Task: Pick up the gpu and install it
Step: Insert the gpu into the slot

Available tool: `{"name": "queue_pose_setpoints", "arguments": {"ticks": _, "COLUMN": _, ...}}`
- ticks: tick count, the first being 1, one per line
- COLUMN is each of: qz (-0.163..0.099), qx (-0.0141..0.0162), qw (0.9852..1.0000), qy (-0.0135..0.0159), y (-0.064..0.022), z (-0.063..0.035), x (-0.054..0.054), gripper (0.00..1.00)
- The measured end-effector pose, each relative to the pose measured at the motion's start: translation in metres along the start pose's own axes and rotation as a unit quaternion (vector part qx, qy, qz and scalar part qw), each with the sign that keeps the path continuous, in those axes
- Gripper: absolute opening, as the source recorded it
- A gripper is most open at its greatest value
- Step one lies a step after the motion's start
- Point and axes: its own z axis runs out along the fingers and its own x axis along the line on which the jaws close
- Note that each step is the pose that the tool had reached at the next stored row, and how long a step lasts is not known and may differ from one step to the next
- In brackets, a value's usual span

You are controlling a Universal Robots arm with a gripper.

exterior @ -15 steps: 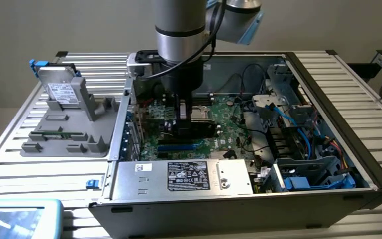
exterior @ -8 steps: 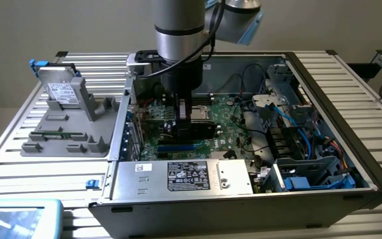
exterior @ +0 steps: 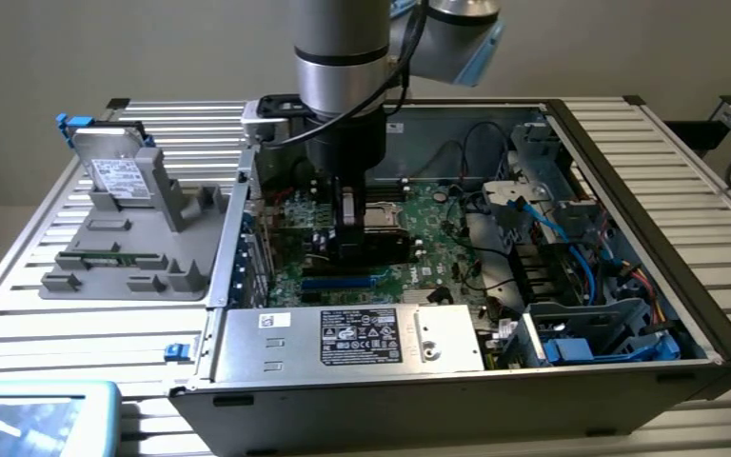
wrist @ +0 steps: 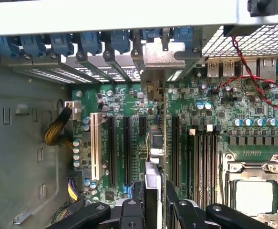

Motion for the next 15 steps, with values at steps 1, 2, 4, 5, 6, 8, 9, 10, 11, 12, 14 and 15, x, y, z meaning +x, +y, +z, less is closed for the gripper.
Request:
{"name": "queue_pose_setpoints", "arguments": {"ticks": 1, "qz": 0.0, "qx": 0.0001, "qw": 1.0, "qy": -0.0001, "y": 0.0004, "z": 0.0005, "x": -0.0001, "gripper": 0.28}}
{"name": "queue_pose_setpoints", "arguments": {"ticks": 2, "qz": -0.001, "qx": 0.0001, "qw": 1.0, "qy": 0.0, "y": 0.0007, "z": 0.0012, "x": -0.0001, "gripper": 0.28}}
{"name": "queue_pose_setpoints", "arguments": {"ticks": 4, "qz": -0.001, "qx": 0.0001, "qw": 1.0, "qy": 0.0, "y": 0.0012, "z": 0.0029, "x": -0.0002, "gripper": 0.28}}
{"name": "queue_pose_setpoints", "arguments": {"ticks": 5, "qz": -0.001, "qx": 0.0001, "qw": 1.0, "qy": -0.0001, "y": 0.0013, "z": 0.0037, "x": -0.0003, "gripper": 0.28}}
{"name": "queue_pose_setpoints", "arguments": {"ticks": 6, "qz": -0.002, "qx": 0.0002, "qw": 1.0, "qy": 0.0, "y": 0.0013, "z": 0.0046, "x": -0.0004, "gripper": 0.28}}
{"name": "queue_pose_setpoints", "arguments": {"ticks": 8, "qz": -0.002, "qx": 0.0001, "qw": 1.0, "qy": -0.0001, "y": 0.0019, "z": 0.0061, "x": -0.0005, "gripper": 0.28}}
{"name": "queue_pose_setpoints", "arguments": {"ticks": 9, "qz": -0.002, "qx": 0.0001, "qw": 1.0, "qy": -0.0001, "y": 0.0021, "z": 0.007, "x": -0.0005, "gripper": 0.28}}
{"name": "queue_pose_setpoints", "arguments": {"ticks": 10, "qz": -0.002, "qx": 0.0002, "qw": 1.0, "qy": -0.0001, "y": 0.0022, "z": 0.0076, "x": -0.0006, "gripper": 0.28}}
{"name": "queue_pose_setpoints", "arguments": {"ticks": 11, "qz": -0.002, "qx": 0.0001, "qw": 1.0, "qy": 0.0, "y": 0.0024, "z": 0.0077, "x": -0.0006, "gripper": 0.28}}
{"name": "queue_pose_setpoints", "arguments": {"ticks": 12, "qz": -0.002, "qx": 0.0001, "qw": 1.0, "qy": 0.0, "y": 0.0024, "z": 0.0077, "x": -0.0006, "gripper": 0.28}}
{"name": "queue_pose_setpoints", "arguments": {"ticks": 14, "qz": -0.002, "qx": 0.0002, "qw": 1.0, "qy": 0.0, "y": 0.003, "z": 0.0076, "x": -0.0009, "gripper": 0.28}}
{"name": "queue_pose_setpoints", "arguments": {"ticks": 15, "qz": -0.002, "qx": 0.0001, "qw": 1.0, "qy": 0.0, "y": 0.0033, "z": 0.0076, "x": -0.0015, "gripper": 0.28}}
